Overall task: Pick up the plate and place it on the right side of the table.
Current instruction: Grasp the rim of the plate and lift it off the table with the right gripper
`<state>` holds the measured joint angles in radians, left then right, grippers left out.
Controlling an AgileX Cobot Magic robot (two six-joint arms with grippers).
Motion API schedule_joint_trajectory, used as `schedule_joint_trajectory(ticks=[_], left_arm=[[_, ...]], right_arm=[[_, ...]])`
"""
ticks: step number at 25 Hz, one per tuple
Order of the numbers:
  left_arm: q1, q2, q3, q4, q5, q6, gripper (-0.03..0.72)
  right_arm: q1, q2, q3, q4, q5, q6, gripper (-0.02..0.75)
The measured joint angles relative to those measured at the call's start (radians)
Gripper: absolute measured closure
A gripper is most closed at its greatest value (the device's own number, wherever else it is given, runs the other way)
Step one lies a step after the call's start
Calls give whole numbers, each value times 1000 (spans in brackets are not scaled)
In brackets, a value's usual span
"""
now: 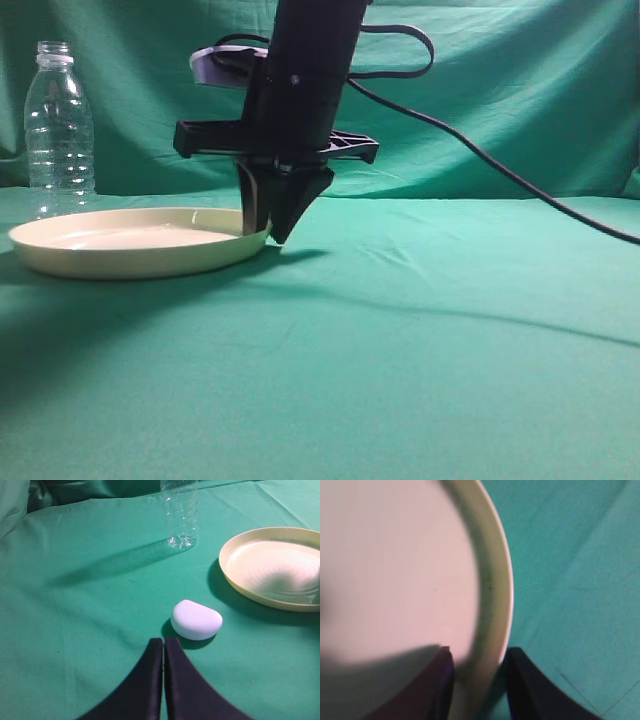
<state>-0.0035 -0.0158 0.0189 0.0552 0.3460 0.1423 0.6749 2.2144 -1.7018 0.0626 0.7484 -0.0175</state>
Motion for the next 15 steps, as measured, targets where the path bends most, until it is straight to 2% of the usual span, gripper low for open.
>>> schedule_joint_trajectory(ticks=[4,5,7,8,13,15], left_arm=[[0,0,0,0,0,0,688],[0,0,0,0,0,0,688],[0,0,0,0,0,0,688],[0,0,0,0,0,0,688],[0,0,0,0,0,0,688],[0,0,0,0,0,0,688]], right_arm=[[0,2,-9,-4,-7,16,661],[0,2,-14,-6,-7,27,679],[0,2,-32,-27,24,69,662],[0,-4,-45,-50,47,85,738],[-2,-98,-73,-208,185,135,738],[-28,-156,-73,-229,244,135,738]])
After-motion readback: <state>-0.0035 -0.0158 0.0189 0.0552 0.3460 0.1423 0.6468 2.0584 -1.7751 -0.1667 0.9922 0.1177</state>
